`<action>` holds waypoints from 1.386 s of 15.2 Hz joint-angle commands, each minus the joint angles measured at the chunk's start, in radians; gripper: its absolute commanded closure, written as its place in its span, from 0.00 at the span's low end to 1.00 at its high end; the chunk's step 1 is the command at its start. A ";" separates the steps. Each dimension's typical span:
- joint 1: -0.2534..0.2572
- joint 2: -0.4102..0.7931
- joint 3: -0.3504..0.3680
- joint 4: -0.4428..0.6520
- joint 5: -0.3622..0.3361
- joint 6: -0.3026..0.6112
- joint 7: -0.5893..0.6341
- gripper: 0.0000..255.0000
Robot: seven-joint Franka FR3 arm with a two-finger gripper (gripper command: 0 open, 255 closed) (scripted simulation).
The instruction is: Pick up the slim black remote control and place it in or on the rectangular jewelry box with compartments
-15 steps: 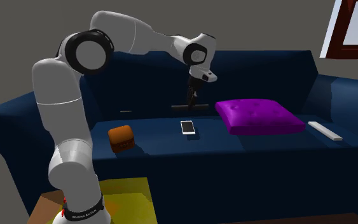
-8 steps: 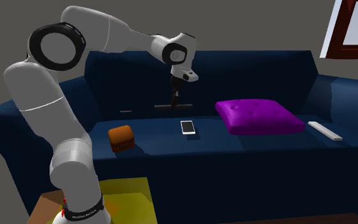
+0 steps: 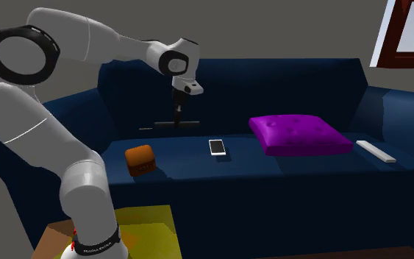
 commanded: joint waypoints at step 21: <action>0.201 -0.366 0.195 -0.341 0.249 0.062 0.207 1.00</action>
